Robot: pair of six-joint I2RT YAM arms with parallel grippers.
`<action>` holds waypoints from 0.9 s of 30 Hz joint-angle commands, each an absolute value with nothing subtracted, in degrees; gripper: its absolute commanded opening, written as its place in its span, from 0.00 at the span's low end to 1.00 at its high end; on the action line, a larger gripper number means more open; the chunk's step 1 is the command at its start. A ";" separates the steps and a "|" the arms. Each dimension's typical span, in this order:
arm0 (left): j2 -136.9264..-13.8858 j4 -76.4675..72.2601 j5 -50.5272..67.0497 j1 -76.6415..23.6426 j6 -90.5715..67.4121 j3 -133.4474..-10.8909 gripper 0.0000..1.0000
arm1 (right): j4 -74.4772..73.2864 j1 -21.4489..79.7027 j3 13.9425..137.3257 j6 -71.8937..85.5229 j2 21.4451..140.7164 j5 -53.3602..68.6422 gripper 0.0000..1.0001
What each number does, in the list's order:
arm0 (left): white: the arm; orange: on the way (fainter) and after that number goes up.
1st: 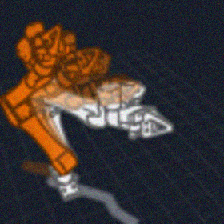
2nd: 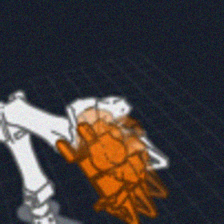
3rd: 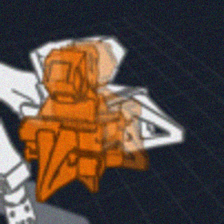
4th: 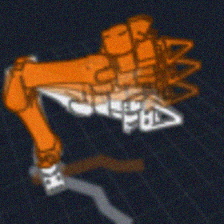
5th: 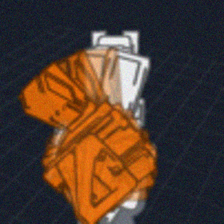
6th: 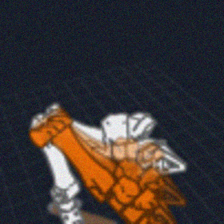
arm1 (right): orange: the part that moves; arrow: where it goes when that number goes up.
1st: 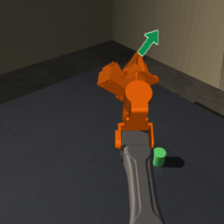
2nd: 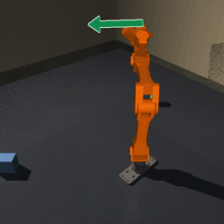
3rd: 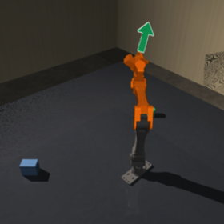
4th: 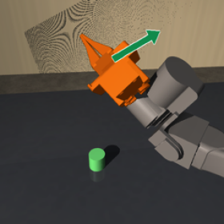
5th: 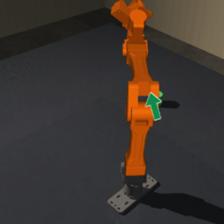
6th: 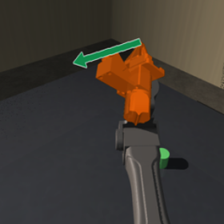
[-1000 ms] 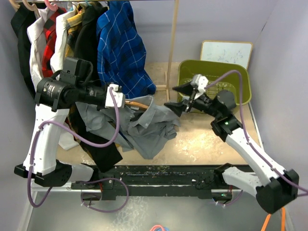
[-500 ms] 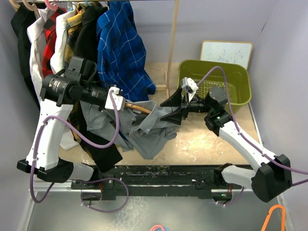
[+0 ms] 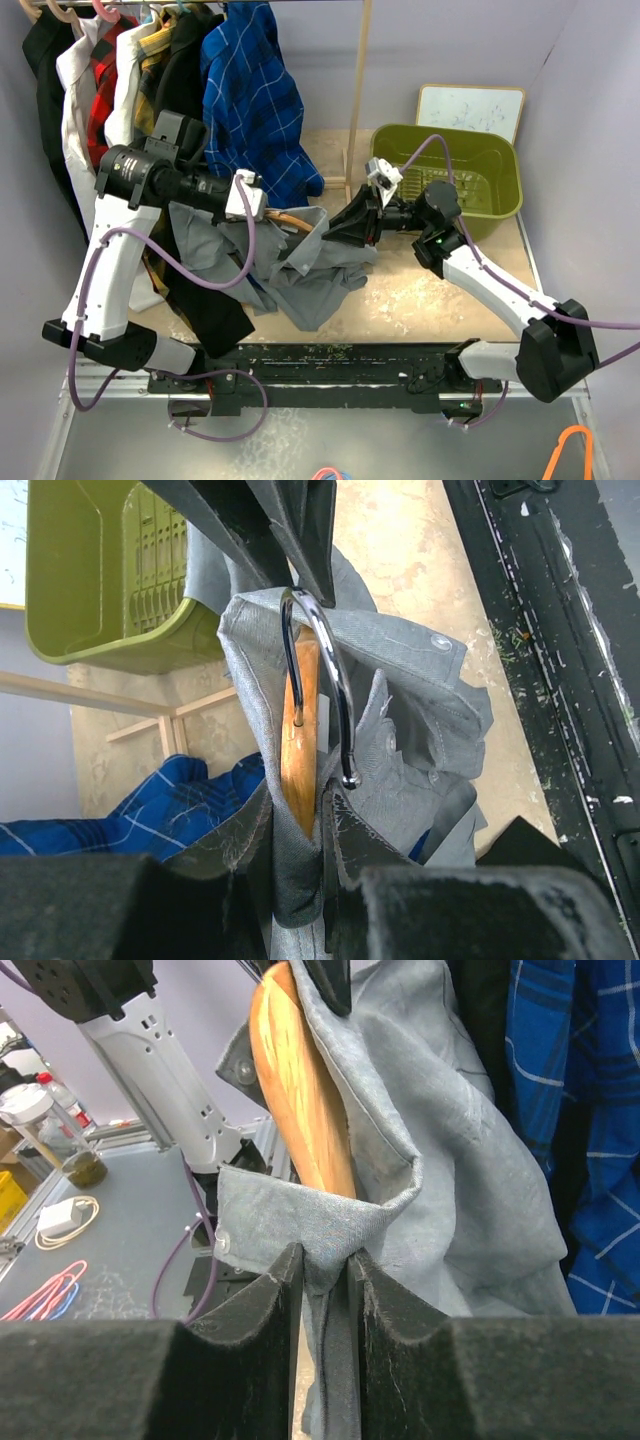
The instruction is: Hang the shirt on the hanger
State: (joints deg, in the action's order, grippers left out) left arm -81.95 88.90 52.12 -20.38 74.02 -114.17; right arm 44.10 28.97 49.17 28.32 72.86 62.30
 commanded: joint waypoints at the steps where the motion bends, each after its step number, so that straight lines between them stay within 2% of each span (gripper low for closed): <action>1: -82.39 83.44 55.46 -20.31 71.40 -115.26 0.00 | 44.02 30.37 50.49 26.54 69.44 61.11 0.25; 4: -82.89 80.86 55.14 -20.35 68.74 -115.23 0.00 | 39.54 31.11 50.36 22.96 68.69 59.39 0.11; 7: -83.37 76.89 53.55 -20.35 65.11 -115.26 0.00 | 35.87 32.14 50.36 19.97 68.03 57.29 0.04; 10: -83.90 72.37 51.34 -20.37 60.02 -115.18 0.00 | 32.62 33.71 50.19 16.78 67.16 54.24 0.00; 17: -84.72 67.21 49.53 -20.38 53.47 -115.47 0.00 | 24.43 39.84 49.82 6.93 64.69 47.42 0.00; 18: -84.69 67.35 49.94 -20.39 53.49 -115.64 0.00 | 23.40 40.18 49.83 6.14 64.69 46.60 0.03; 20: -84.72 67.89 50.93 -20.39 53.65 -115.95 0.00 | 22.15 40.29 49.88 4.84 64.19 42.99 0.35; 22: -84.64 68.52 51.64 -20.36 53.82 -116.35 0.00 | 22.50 40.26 49.03 3.26 62.13 37.21 0.63; 24: -84.55 68.97 51.87 -20.36 54.13 -116.31 0.00 | 25.28 40.29 47.00 2.60 59.11 31.63 0.96; 25: -84.49 69.26 51.87 -20.35 54.47 -116.16 0.00 | 26.70 40.26 45.79 2.07 57.47 28.82 1.00; 27: -84.51 69.97 51.94 -20.39 55.34 -115.98 0.00 | 28.13 40.25 44.10 0.56 54.86 24.34 1.00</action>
State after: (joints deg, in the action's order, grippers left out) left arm -84.97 74.11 50.11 -20.64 54.41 -114.17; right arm 24.08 40.07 46.44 4.54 60.53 35.35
